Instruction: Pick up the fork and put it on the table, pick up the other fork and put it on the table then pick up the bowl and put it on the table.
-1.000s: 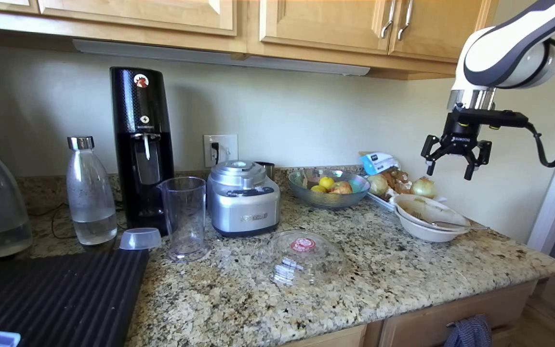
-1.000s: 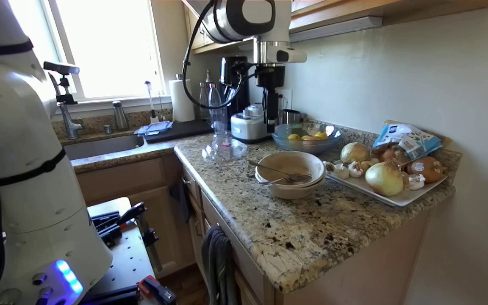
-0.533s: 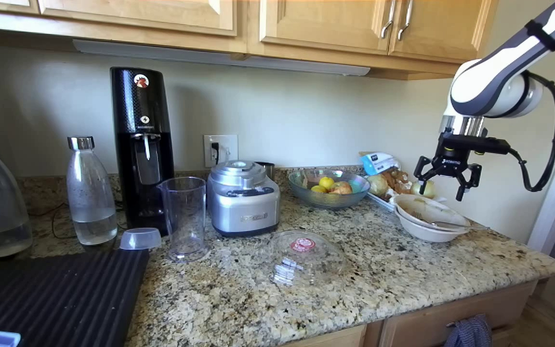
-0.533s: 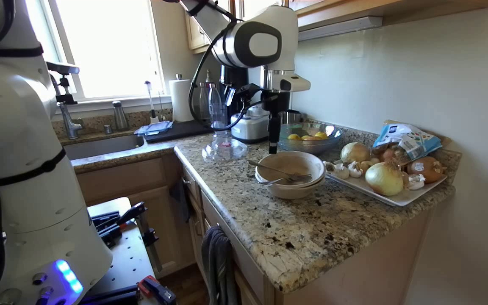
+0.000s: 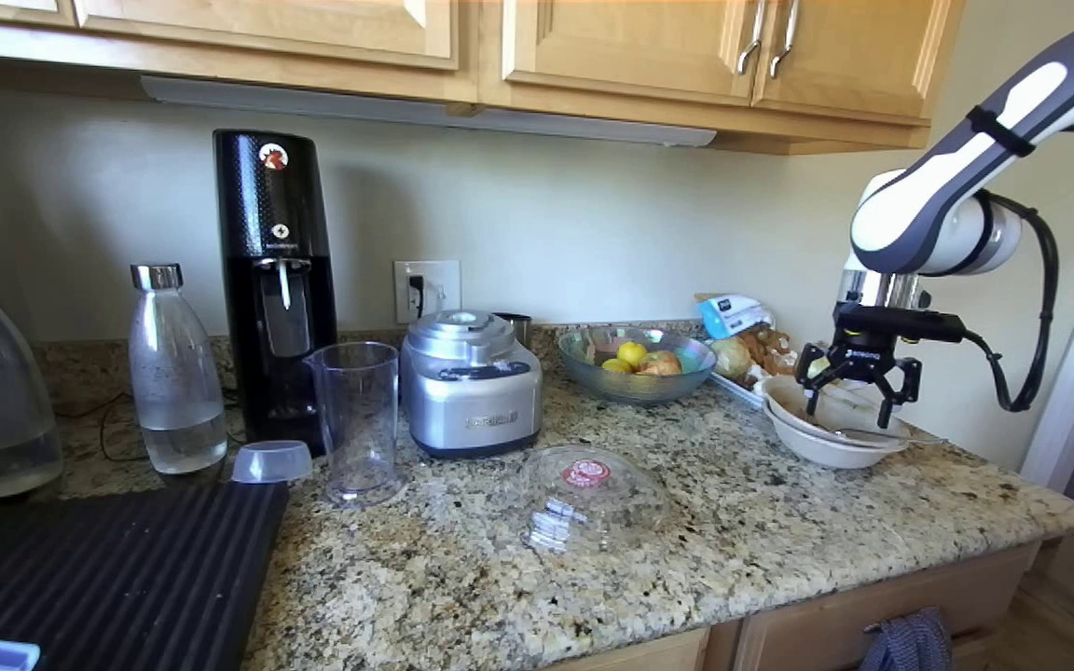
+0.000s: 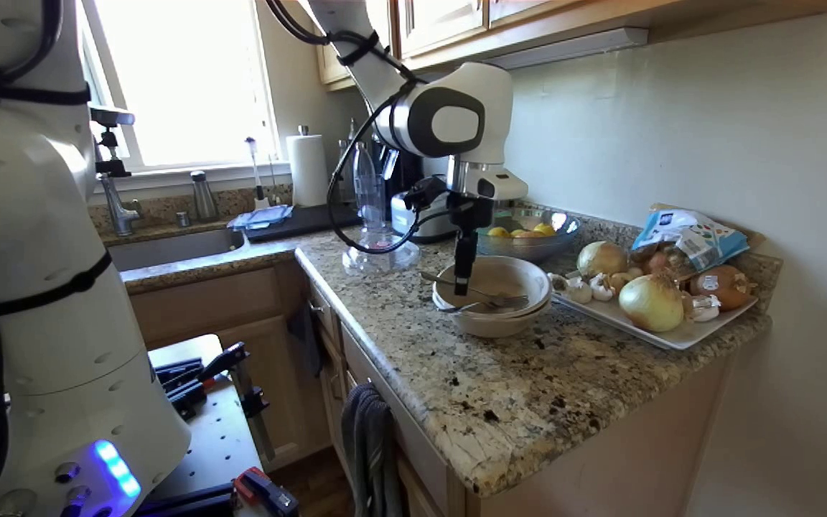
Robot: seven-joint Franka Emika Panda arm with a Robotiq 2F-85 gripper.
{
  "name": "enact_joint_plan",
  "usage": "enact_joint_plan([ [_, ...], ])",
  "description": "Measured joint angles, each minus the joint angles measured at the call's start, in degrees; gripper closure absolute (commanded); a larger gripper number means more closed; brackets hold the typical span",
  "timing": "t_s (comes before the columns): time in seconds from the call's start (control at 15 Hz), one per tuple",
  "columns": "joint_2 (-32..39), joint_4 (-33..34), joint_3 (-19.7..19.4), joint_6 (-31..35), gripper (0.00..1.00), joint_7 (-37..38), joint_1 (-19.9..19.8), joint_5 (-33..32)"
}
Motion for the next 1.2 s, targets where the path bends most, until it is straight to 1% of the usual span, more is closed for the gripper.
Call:
enact_joint_plan([
  [0.07,0.77,0.33,-0.01,0.07,0.18,0.00,0.09,0.22],
  [0.13,1.48,0.67,-0.02,0.09,0.30,0.00,0.15,0.47],
  [0.73,4.37,2.84,-0.31,0.11,0.89,0.00,0.57,1.92],
  [1.0,4.37,3.06,-0.33,0.11,0.98,0.00,0.58,2.24],
  [1.07,4.37,3.12,-0.33,0.11,0.95,0.00,0.58,2.32],
  [1.2,4.37,3.24,-0.34,0.11,0.93,0.00,0.58,2.61],
])
